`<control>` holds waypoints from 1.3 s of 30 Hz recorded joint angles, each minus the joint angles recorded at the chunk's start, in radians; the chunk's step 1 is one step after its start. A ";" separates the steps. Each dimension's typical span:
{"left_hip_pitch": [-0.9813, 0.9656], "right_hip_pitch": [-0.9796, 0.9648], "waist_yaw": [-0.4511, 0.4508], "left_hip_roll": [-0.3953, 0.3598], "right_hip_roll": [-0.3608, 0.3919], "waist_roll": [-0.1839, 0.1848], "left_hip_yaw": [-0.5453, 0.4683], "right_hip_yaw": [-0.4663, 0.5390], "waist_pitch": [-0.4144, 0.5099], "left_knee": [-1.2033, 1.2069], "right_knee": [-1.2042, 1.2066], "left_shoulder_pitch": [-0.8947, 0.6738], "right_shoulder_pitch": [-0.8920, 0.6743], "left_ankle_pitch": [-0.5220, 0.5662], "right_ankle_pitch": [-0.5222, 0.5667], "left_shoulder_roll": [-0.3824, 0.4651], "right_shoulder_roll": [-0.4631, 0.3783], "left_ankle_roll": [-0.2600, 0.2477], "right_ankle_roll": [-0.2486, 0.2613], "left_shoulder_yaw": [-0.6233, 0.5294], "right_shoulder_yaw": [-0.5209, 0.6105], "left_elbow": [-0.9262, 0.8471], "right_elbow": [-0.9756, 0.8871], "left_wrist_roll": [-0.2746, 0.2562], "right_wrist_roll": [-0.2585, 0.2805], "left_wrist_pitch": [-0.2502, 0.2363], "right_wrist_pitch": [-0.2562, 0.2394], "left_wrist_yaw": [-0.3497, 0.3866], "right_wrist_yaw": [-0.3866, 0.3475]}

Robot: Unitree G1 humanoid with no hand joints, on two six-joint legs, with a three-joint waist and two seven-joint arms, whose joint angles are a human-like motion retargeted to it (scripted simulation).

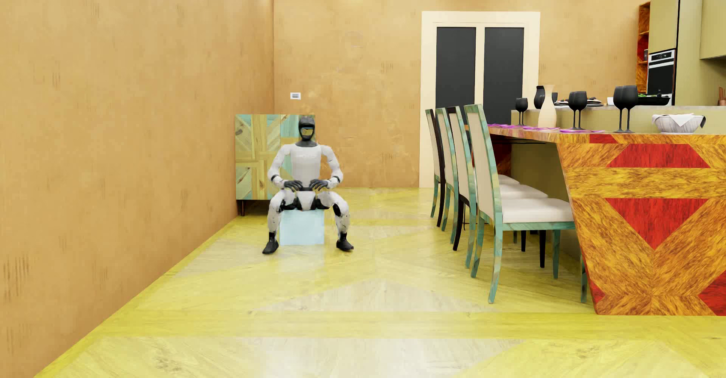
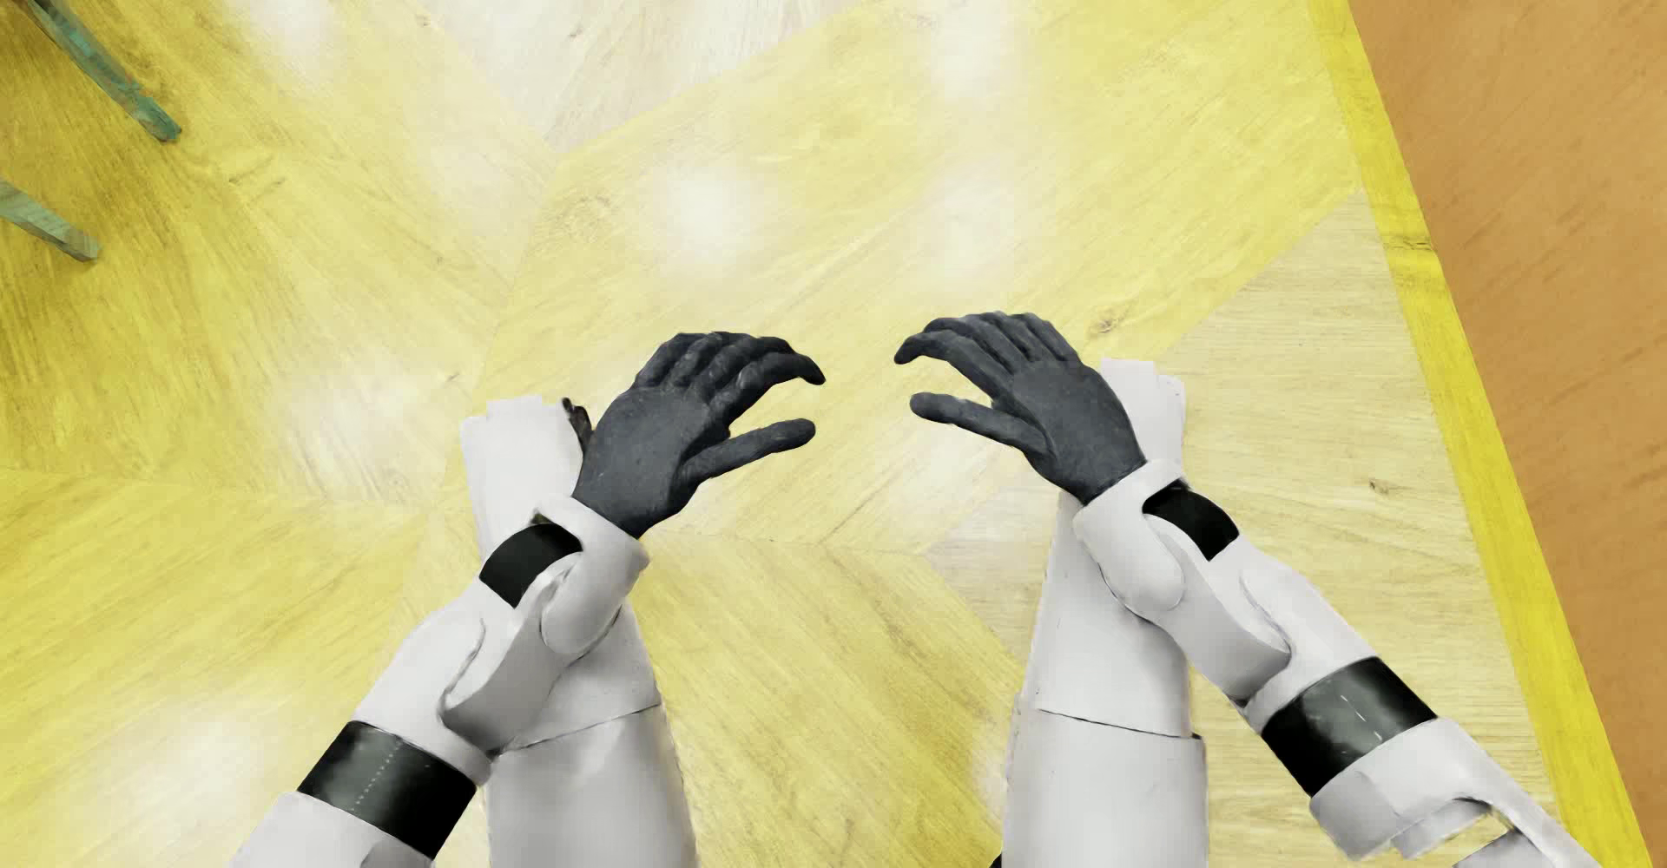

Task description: Get up from the light cyan box

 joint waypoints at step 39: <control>1.597 0.581 -0.097 -0.179 0.194 0.030 0.438 -0.250 -0.513 -2.180 -1.668 0.069 0.277 0.176 0.465 0.026 0.197 0.192 0.014 -0.132 -0.189 0.087 0.355 -0.146 0.330 0.023 0.087 0.014 -0.087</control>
